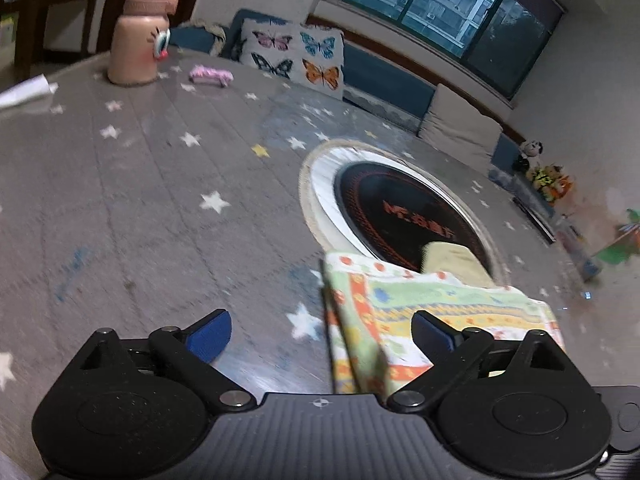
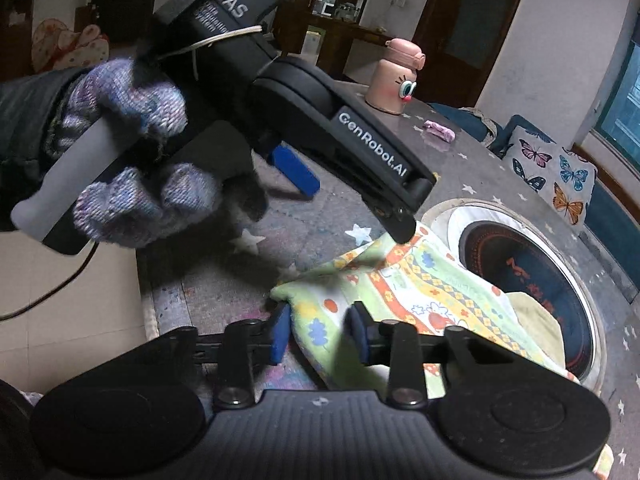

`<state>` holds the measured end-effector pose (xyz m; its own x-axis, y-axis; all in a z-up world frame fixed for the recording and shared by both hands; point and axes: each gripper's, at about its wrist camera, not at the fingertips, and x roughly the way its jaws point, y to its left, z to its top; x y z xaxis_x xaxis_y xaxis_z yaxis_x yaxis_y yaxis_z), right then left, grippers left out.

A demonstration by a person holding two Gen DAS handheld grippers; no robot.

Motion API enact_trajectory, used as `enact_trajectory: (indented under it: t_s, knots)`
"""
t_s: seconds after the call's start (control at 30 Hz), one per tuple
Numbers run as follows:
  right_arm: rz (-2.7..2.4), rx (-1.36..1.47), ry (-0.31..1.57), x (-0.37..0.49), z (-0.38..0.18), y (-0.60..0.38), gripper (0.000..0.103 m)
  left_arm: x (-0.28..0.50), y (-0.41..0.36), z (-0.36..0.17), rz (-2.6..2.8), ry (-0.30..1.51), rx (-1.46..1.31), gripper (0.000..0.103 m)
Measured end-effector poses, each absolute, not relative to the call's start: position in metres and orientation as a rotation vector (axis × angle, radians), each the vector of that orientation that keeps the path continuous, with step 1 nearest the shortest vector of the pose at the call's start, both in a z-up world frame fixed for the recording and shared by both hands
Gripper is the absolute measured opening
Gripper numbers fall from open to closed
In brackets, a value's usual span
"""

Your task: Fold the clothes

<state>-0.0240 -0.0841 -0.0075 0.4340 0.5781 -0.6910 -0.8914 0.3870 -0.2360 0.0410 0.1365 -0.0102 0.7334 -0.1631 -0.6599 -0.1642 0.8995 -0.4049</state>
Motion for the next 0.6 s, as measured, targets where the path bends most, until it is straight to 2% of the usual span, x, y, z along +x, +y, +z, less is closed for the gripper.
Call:
enact_trajectory:
  t_s: [0.1, 0.33, 0.43, 0.53, 0.6]
  knots:
    - [1.011, -0.596, 0.567, -0.020, 0.000, -0.088, 0.015, 0.040, 0.136, -0.011, -0.005, 0.769, -0.518, 0.093]
    - [1.006, -0.431, 0.574, -0.005, 0.027, -0.111, 0.013, 0.047, 0.130, -0.014, -0.093, 0.811, -0.673, 0.085]
    - [1.005, -0.387, 0.575, -0.004, 0.033, -0.120, 0.012, 0.056, 0.126, -0.017, -0.116, 0.827, -0.727, 0.076]
    - [1.016, -0.371, 0.576, -0.008, 0.033, -0.126, 0.012, 0.063, 0.124, -0.021, -0.137, 0.849, -0.785, 0.064]
    - [1.024, -0.367, 0.579, -0.010, 0.030, -0.128, 0.012, 0.066, 0.123, -0.025, -0.136, 0.859, -0.793, 0.040]
